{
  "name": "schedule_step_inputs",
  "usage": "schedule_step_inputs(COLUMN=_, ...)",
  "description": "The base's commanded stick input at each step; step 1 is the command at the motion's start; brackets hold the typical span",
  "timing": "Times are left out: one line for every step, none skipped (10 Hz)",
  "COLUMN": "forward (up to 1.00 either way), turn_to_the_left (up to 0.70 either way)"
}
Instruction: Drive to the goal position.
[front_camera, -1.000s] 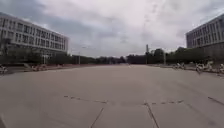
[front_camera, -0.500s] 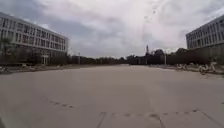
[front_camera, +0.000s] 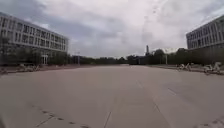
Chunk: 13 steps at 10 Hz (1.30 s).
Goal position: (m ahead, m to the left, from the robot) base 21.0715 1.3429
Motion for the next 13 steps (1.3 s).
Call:
schedule_step_inputs(forward=0.7, turn_to_the_left=0.0)
schedule_step_inputs(forward=0.7, turn_to_the_left=0.0)
schedule_step_inputs(forward=0.7, turn_to_the_left=0.0)
schedule_step_inputs(forward=0.7, turn_to_the_left=0.0)
schedule_step_inputs(forward=0.7, turn_to_the_left=0.0)
schedule_step_inputs(forward=0.7, turn_to_the_left=0.0)
schedule_step_inputs(forward=0.7, turn_to_the_left=0.0)
schedule_step_inputs(forward=0.7, turn_to_the_left=0.0)
schedule_step_inputs(forward=0.7, turn_to_the_left=0.0)
schedule_step_inputs(forward=0.7, turn_to_the_left=0.0)
schedule_step_inputs(forward=0.7, turn_to_the_left=0.0)
schedule_step_inputs(forward=0.7, turn_to_the_left=0.0)
schedule_step_inputs(forward=0.7, turn_to_the_left=0.0)
